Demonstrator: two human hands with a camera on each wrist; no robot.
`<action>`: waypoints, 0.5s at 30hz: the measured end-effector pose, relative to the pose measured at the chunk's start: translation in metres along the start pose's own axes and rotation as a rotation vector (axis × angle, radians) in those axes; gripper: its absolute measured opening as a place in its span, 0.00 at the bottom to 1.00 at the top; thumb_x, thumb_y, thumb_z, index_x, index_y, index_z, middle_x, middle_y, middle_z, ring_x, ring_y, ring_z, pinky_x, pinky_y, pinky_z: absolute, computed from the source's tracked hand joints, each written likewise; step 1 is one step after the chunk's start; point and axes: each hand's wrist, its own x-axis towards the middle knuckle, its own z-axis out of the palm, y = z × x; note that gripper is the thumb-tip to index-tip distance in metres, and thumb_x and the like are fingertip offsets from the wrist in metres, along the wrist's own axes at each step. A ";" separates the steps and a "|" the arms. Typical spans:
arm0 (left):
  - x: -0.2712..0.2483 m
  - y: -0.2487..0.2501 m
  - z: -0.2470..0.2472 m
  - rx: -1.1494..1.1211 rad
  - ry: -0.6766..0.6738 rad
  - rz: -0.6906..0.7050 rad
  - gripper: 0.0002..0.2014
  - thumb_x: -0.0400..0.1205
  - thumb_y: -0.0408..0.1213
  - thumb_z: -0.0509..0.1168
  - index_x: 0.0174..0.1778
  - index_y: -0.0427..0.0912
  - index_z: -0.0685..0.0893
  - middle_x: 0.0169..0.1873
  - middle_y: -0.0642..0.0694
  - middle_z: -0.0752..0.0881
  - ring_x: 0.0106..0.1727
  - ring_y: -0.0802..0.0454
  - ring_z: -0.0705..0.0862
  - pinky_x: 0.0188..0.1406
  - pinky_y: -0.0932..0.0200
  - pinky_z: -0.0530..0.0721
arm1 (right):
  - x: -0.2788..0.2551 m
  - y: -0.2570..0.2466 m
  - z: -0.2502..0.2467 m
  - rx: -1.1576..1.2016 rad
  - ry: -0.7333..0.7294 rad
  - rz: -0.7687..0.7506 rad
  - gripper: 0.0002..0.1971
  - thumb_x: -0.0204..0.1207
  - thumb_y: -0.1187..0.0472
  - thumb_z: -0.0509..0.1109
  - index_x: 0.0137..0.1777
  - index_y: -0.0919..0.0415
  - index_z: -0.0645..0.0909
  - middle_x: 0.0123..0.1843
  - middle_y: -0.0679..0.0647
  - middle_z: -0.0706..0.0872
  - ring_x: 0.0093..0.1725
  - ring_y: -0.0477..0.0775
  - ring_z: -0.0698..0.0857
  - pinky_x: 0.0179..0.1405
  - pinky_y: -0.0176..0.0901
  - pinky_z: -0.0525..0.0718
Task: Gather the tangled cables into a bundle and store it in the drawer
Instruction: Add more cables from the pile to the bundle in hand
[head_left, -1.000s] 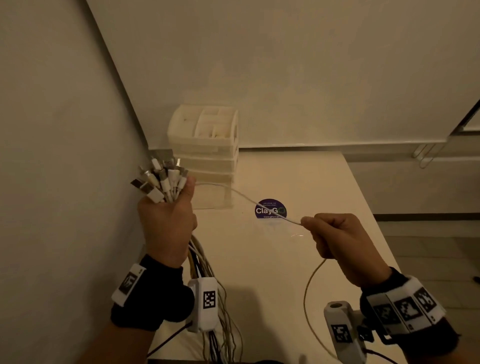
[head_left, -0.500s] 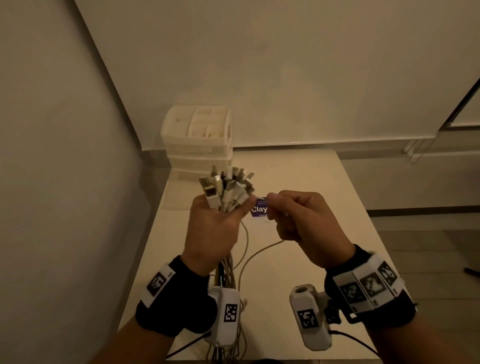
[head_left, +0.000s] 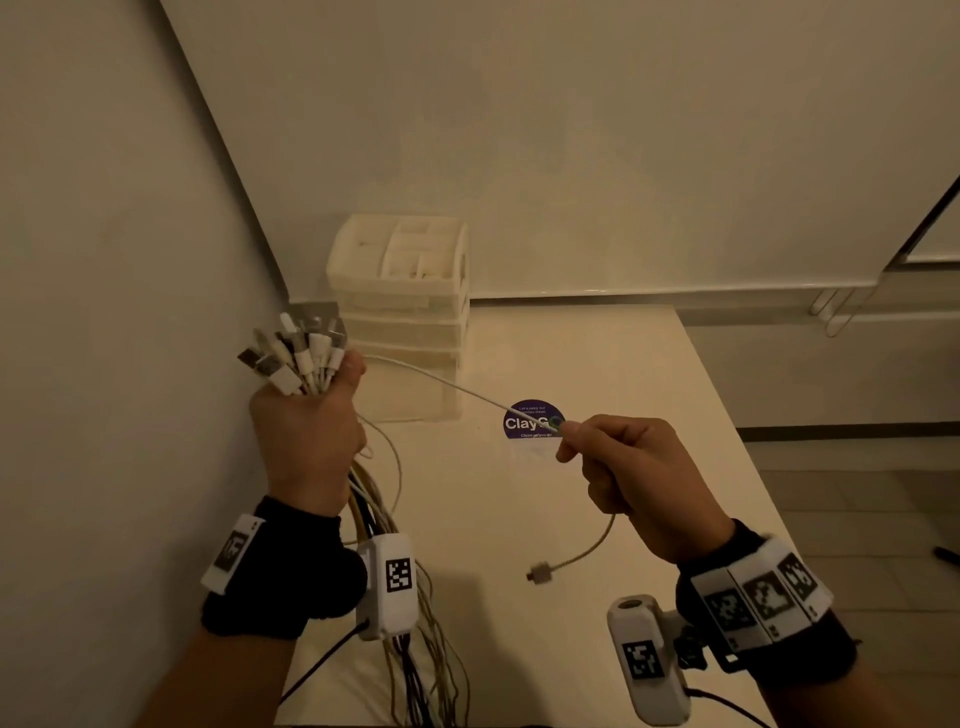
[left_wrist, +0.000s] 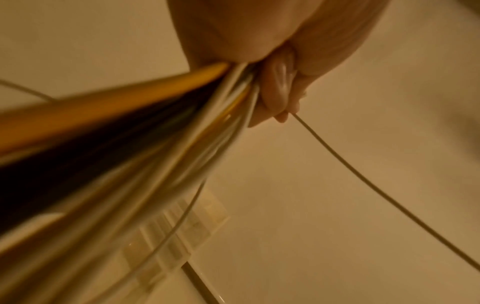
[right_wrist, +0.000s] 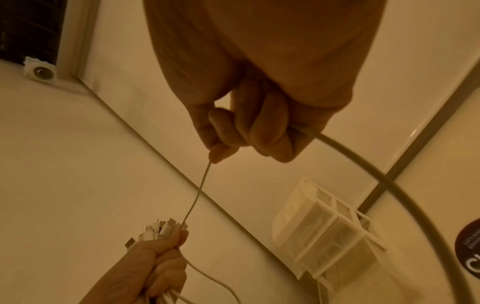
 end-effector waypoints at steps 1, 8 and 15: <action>-0.002 -0.002 0.000 0.045 -0.004 0.022 0.14 0.76 0.38 0.75 0.25 0.49 0.82 0.15 0.58 0.74 0.13 0.59 0.67 0.23 0.62 0.68 | 0.000 0.000 -0.001 0.013 0.016 0.004 0.15 0.78 0.61 0.70 0.34 0.71 0.84 0.22 0.54 0.62 0.22 0.51 0.56 0.23 0.40 0.58; -0.056 0.012 0.027 0.166 -0.362 0.213 0.08 0.72 0.36 0.77 0.39 0.54 0.88 0.37 0.60 0.92 0.38 0.64 0.88 0.42 0.64 0.84 | 0.003 -0.009 0.009 0.041 0.052 -0.015 0.15 0.76 0.71 0.66 0.26 0.67 0.77 0.24 0.57 0.62 0.22 0.50 0.56 0.24 0.42 0.57; -0.080 0.003 0.045 0.227 -0.548 0.233 0.14 0.74 0.33 0.76 0.41 0.61 0.87 0.34 0.67 0.90 0.37 0.67 0.88 0.40 0.72 0.81 | 0.002 -0.022 0.017 0.056 -0.002 -0.040 0.15 0.78 0.67 0.67 0.29 0.68 0.82 0.21 0.54 0.62 0.22 0.50 0.54 0.22 0.39 0.56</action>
